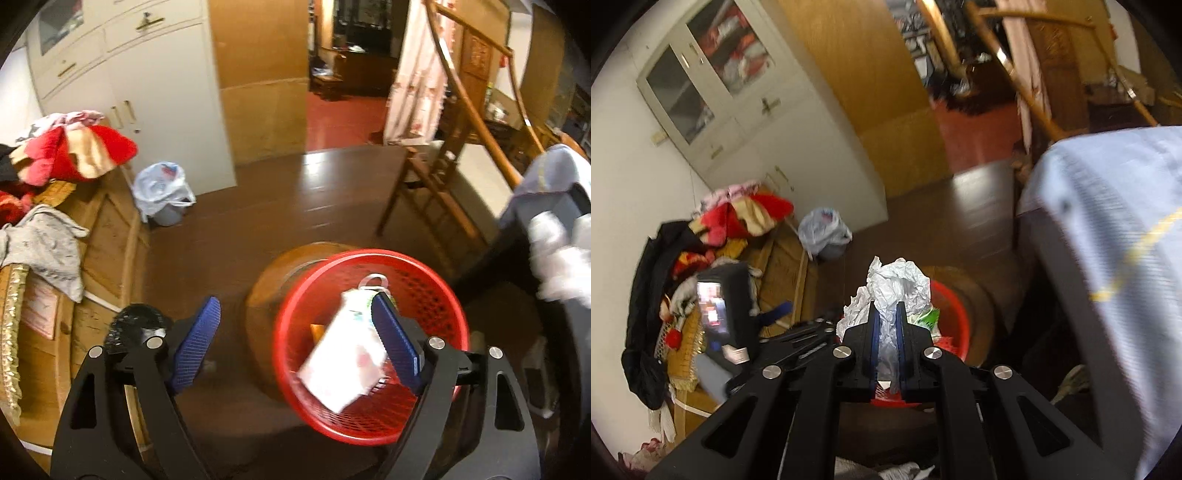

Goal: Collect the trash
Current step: 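Carry tissue and plastic bag to the red wastebasket and open both tools over it, then move both open tools back over the table toward the remaining trash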

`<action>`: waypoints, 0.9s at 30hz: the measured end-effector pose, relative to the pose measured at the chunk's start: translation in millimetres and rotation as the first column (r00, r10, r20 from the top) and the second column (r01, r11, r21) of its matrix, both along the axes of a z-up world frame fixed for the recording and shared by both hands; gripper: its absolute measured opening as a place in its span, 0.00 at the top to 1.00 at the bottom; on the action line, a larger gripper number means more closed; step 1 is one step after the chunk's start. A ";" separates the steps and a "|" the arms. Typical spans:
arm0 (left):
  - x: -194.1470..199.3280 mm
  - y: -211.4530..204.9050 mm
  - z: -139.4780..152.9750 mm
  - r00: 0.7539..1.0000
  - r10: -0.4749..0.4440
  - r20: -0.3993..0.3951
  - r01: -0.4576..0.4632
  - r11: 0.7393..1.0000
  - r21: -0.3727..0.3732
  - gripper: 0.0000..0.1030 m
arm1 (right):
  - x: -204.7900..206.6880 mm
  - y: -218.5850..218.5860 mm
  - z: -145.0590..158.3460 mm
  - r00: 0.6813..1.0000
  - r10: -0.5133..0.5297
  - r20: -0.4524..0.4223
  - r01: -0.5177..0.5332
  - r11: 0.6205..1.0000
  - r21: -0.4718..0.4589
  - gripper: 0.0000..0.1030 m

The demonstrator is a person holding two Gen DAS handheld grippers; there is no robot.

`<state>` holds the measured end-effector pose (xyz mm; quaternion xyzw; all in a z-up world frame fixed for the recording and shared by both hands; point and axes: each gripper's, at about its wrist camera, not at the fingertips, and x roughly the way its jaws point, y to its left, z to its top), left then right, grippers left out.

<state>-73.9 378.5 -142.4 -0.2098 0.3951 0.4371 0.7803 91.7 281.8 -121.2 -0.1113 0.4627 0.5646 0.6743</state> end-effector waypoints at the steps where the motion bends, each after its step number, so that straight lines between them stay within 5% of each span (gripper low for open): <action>1: -2.5 3.1 -0.6 1.000 0.010 0.000 -0.010 1.000 0.002 0.21 | -1.2 7.9 -8.6 1.000 0.007 -0.004 -0.007 1.000 -0.021 0.86; 4: -10.3 7.1 2.9 1.000 0.022 0.014 -0.022 1.000 0.008 0.20 | -2.0 23.3 -28.5 0.999 0.008 -0.035 -0.010 0.998 -0.056 0.63; 15: 3.2 -11.9 18.6 0.999 -0.024 0.027 0.023 0.999 0.043 0.17 | 16.6 -34.2 12.4 0.998 -0.063 -0.005 0.063 0.997 0.048 0.62; 22: 24.9 -54.2 50.4 0.992 -0.122 0.039 0.117 0.987 0.108 0.16 | 35.9 -115.9 62.4 0.984 -0.169 0.052 0.158 0.973 0.167 0.58; 27: 53.3 -107.8 78.0 0.963 -0.263 0.057 0.252 0.956 0.147 0.13 | 55.3 -202.8 88.9 0.950 -0.298 0.095 0.269 0.933 0.239 0.52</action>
